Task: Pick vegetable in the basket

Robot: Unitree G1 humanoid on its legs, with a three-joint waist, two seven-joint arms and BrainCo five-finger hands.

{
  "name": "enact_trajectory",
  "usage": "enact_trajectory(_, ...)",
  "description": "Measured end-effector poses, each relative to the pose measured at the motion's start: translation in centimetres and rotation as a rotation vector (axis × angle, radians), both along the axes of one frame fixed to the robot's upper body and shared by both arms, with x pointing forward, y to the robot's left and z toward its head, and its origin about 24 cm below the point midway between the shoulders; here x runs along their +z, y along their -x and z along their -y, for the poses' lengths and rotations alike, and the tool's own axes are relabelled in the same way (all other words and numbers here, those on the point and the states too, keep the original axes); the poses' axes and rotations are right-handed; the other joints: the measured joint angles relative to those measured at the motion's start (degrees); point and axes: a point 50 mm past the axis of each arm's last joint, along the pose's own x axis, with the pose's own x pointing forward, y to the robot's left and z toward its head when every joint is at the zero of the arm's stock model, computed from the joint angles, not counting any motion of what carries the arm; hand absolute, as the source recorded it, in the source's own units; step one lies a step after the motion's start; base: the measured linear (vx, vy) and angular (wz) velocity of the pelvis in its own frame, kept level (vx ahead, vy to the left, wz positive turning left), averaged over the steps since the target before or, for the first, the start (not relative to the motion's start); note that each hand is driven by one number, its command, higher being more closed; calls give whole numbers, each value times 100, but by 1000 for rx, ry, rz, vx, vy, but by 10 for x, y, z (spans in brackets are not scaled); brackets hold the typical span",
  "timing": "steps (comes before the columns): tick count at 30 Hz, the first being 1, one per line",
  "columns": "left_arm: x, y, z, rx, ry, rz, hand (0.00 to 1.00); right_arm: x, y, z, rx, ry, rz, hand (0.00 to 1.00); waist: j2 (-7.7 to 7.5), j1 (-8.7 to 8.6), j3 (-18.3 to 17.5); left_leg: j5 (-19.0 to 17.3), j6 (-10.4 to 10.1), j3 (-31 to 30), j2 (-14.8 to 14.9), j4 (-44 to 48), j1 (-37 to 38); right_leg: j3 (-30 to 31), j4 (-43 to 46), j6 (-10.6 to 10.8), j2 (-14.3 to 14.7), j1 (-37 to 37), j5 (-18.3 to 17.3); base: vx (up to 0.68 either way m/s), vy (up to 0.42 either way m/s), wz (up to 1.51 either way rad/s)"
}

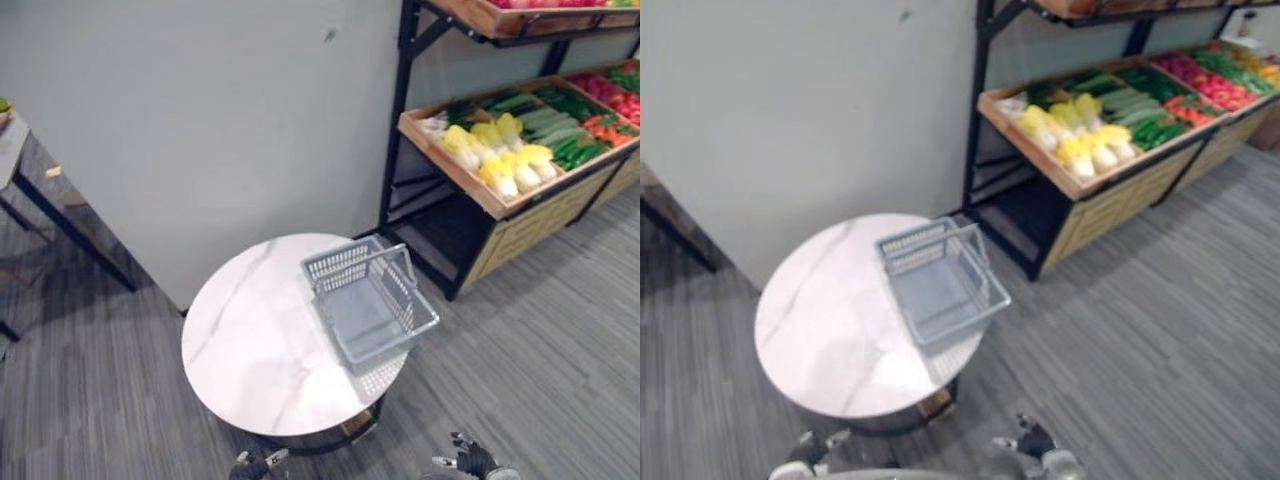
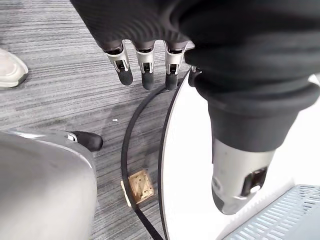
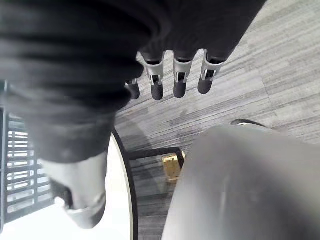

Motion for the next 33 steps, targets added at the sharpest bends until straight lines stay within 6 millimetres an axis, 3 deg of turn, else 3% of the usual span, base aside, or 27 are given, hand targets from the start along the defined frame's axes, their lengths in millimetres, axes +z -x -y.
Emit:
enact_trajectory(4, -5, 4, 20, 18, 54, -10, 0, 4, -4, 15, 35, 42, 16, 0, 417, 11, -26, 394, -385, -286, 635, -421, 61, -652, 230, -421, 588, 19, -346, 104, -436, 51)
enact_trajectory(6, -5, 5, 22, 52, 68, -10, 0, 5, -6, 12, 70, 40, 16, 0, 454, 24, -26, 550, -508, -285, 866, -548, 86, -860, 141, -497, 797, 132, -370, 78, -293, 41)
enact_trajectory(9, -6, 6, 22, 75, 76, -6, 0, 4, -7, 7, 83, 19, 15, 0, 470, 21, -32, 687, -405, -254, 1018, -481, 118, -1107, -235, -649, 976, 496, -309, 55, -191, 31)
enact_trajectory(14, -6, 4, 25, 72, 81, -2, 0, 9, -11, 7, 55, 6, 58, 0, 449, -8, -11, 840, -229, 569, 933, -245, -88, -1249, -476, -657, 870, 596, -300, 39, -27, 17)
enact_trajectory(16, -6, 6, 28, 69, 86, -8, 0, 14, -15, 4, 53, -6, 100, 0, 494, -2, -42, 840, -229, 582, 916, -380, -46, -1267, -518, -653, 868, 601, -299, 50, 28, 7)
enact_trajectory(19, -8, 11, 31, 47, 92, -24, 0, 36, -35, -2, 37, -26, 267, 0, 626, -72, -134, 867, -261, 725, 896, -850, 102, -1304, -641, -595, 894, 587, -258, 69, 62, 6)
enact_trajectory(21, -8, 14, 31, 38, 91, -36, 0, 62, -52, 2, -20, 15, 440, 0, 702, -169, -215, 893, -299, 721, 838, -1087, 104, -1403, -770, -552, 877, 593, -178, 83, 81, 19)
enact_trajectory(27, -6, 10, 25, -31, 50, -39, 0, 117, -69, 22, -219, 293, 747, 0, 493, -189, -297, 892, -296, 876, 654, -1086, 100, -1315, -1106, -452, 724, 745, 42, 73, 85, -3)
enact_trajectory(33, -6, 9, 26, -95, 18, -55, 0, 155, -74, 20, -276, 495, 936, 0, 492, -186, -331, 872, -270, 998, 613, -1089, 210, -1246, -1118, -406, 667, 821, 71, -33, 39, -5)
